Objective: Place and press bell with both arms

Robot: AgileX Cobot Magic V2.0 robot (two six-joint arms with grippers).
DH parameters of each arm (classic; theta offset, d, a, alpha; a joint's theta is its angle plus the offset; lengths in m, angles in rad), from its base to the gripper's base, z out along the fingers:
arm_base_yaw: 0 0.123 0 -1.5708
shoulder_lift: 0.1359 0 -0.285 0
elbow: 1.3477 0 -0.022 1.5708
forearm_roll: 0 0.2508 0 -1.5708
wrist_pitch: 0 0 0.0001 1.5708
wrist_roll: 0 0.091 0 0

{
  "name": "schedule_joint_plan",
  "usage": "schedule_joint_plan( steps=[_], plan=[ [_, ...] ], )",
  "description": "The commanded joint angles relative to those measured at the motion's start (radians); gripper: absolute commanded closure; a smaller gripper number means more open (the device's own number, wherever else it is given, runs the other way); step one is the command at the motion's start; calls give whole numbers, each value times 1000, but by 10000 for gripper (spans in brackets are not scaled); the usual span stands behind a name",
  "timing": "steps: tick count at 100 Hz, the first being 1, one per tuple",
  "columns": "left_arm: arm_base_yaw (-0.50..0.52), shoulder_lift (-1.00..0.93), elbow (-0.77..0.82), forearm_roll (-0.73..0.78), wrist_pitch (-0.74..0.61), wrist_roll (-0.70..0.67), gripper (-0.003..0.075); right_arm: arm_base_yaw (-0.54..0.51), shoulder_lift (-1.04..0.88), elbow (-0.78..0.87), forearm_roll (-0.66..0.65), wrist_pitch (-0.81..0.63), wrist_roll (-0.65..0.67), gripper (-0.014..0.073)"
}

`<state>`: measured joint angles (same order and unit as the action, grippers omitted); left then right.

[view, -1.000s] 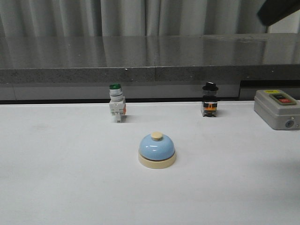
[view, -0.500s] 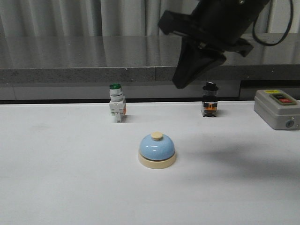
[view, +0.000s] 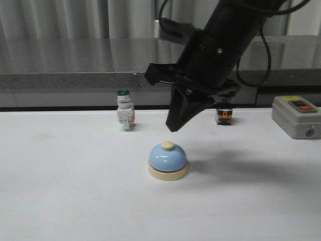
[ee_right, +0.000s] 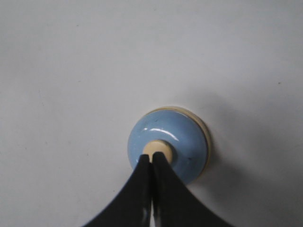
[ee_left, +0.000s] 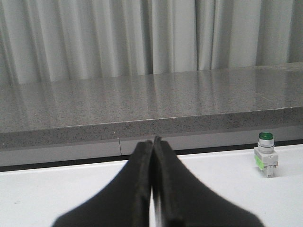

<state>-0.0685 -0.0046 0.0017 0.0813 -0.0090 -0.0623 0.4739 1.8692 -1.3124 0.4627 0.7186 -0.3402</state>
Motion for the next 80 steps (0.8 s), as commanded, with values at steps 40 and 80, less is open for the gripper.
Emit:
schedule_joint_plan(
  steps=[40,80],
  plan=[
    [3,-30,41,-1,-80,-8,741,7,11,-34,16,-40,-11,654],
    [3,-30,41,-1,-80,-8,741,7,-35,-63,15,-20,-8,654]
  ],
)
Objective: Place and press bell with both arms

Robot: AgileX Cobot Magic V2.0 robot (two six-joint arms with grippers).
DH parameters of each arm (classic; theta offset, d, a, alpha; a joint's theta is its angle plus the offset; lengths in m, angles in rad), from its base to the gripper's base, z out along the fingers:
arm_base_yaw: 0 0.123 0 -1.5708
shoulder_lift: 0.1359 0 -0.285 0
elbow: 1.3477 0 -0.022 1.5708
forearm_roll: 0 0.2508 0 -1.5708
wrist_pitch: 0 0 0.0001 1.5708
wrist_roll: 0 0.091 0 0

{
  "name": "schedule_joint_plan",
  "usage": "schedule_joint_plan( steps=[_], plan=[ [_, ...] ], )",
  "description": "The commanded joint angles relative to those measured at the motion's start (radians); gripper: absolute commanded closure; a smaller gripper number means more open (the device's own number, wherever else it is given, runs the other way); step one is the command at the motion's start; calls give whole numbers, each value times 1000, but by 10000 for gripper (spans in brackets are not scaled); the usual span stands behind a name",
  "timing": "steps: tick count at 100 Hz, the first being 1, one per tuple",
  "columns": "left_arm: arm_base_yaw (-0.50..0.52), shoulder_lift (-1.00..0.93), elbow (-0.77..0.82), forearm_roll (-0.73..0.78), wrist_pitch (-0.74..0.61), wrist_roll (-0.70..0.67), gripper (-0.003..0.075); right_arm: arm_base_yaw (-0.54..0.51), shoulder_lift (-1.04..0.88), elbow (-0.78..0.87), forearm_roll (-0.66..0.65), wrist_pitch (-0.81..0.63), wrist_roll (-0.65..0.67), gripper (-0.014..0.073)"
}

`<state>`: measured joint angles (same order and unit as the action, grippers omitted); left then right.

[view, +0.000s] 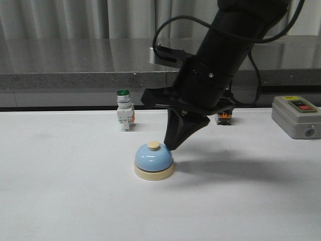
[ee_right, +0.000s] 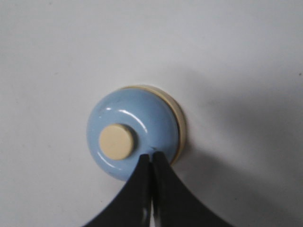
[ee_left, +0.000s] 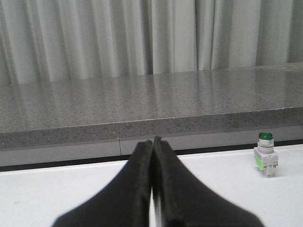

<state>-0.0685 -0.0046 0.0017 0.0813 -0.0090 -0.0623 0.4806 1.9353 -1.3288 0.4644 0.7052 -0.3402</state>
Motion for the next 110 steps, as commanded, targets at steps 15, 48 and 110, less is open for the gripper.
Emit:
schedule_joint_plan(
  steps=[15,48,110],
  plan=[
    [3,-30,41,-1,-80,-8,741,-5,-192,-74,-4,-5,-6,654],
    [3,-30,41,-1,-80,-8,741,-87,-382,-64,-115,42,65,654],
    [3,-30,41,-1,-80,-8,741,-361,-927,372,-231,-152,144,654]
  ],
)
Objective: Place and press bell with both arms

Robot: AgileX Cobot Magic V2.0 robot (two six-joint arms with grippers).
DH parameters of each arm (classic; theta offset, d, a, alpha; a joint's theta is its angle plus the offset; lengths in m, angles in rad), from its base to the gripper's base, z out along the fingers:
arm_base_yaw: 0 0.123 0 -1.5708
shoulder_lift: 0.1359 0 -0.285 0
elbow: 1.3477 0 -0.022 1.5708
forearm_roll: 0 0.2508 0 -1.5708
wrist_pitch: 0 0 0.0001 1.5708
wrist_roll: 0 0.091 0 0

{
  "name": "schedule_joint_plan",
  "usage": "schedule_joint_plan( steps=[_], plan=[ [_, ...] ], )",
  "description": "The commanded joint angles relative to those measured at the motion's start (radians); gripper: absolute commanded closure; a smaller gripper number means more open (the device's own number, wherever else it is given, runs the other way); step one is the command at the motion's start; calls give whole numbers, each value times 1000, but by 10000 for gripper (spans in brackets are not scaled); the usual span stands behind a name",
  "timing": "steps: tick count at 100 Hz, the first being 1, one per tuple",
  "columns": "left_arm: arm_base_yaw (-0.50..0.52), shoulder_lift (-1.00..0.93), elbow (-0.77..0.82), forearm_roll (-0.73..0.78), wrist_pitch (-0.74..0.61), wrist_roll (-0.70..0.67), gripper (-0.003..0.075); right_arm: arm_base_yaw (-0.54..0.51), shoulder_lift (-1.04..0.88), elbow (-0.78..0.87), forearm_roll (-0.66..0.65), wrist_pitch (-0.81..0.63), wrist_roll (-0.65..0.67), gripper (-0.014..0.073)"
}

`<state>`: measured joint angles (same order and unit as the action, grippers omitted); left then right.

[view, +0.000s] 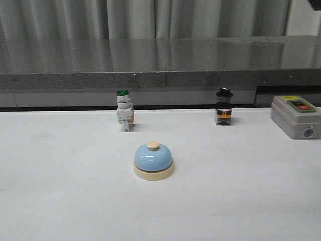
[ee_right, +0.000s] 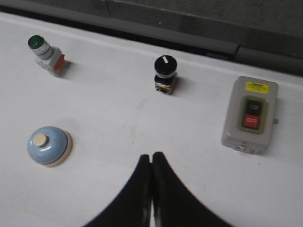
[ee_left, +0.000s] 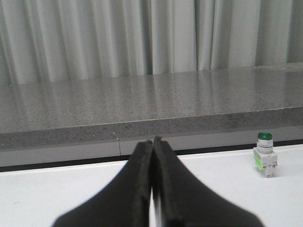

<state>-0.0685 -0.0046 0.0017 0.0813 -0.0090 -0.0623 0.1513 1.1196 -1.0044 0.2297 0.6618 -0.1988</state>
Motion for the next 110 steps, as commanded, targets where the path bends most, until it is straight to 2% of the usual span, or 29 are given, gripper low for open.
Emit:
schedule_joint_plan(
  steps=[1,47,64,110],
  plan=[
    [3,-30,41,-1,-80,-8,741,-34,-127,61,4,-117,2,654],
    [3,-30,41,-1,-80,-8,741,-56,-585,397,4,-284,2,654],
    [3,-30,41,-1,-80,-8,741,-56,-727,470,4,-284,2,654],
    [3,-30,41,-1,-80,-8,741,-56,-784,481,5,-240,2,654]
  ],
)
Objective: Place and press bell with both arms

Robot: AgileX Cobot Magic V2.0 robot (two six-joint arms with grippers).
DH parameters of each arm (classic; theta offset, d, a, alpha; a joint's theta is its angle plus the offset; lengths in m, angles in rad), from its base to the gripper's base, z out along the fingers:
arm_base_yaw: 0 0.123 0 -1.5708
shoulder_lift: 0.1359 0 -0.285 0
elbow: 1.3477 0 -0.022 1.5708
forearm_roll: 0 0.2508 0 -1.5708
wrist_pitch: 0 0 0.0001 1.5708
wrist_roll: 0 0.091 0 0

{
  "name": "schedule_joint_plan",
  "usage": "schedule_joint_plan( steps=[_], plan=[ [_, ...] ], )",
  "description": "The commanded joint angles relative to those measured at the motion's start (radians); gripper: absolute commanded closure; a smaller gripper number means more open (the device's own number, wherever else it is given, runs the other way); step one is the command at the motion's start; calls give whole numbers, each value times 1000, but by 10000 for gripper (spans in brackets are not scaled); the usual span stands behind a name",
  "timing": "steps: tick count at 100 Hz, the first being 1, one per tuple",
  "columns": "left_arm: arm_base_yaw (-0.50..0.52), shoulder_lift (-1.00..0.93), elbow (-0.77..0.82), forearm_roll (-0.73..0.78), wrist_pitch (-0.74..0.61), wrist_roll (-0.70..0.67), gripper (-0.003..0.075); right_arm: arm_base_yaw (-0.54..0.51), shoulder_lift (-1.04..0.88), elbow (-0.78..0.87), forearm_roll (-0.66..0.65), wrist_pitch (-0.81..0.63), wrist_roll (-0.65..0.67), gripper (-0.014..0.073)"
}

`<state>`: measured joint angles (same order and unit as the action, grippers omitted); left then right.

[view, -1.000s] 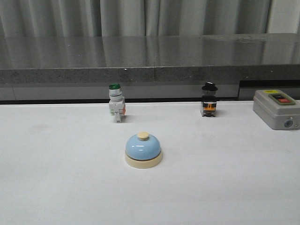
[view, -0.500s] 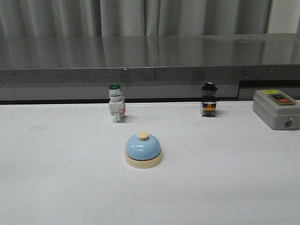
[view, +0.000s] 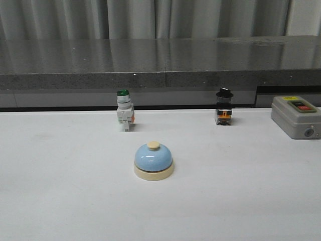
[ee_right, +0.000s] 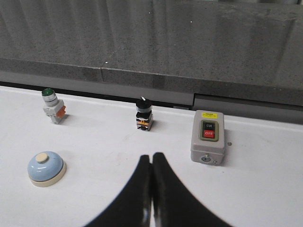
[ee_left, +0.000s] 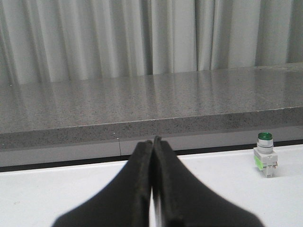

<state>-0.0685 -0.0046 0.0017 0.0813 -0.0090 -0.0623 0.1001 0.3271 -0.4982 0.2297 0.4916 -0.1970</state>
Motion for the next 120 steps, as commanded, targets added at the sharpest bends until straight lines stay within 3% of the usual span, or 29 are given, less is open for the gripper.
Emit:
schedule_joint_plan(
  steps=[1,39,70,90,99,120],
  plan=[
    [3,-30,41,-1,-80,-8,741,-5,9,-25,5,-70,1,654],
    [3,-30,41,-1,-80,-8,741,-5,5,-3,4,-74,1,654],
    [3,-30,41,-1,-80,-8,741,-5,-194,209,-72,-206,9,654],
    [3,-30,41,-1,-80,-8,741,-5,-362,344,-220,-221,208,654],
    [3,-30,41,-1,-80,-8,741,-5,-352,379,-289,-259,306,654],
    [3,-30,41,-1,-80,-8,741,-5,-352,459,-292,-322,328,654]
  ],
)
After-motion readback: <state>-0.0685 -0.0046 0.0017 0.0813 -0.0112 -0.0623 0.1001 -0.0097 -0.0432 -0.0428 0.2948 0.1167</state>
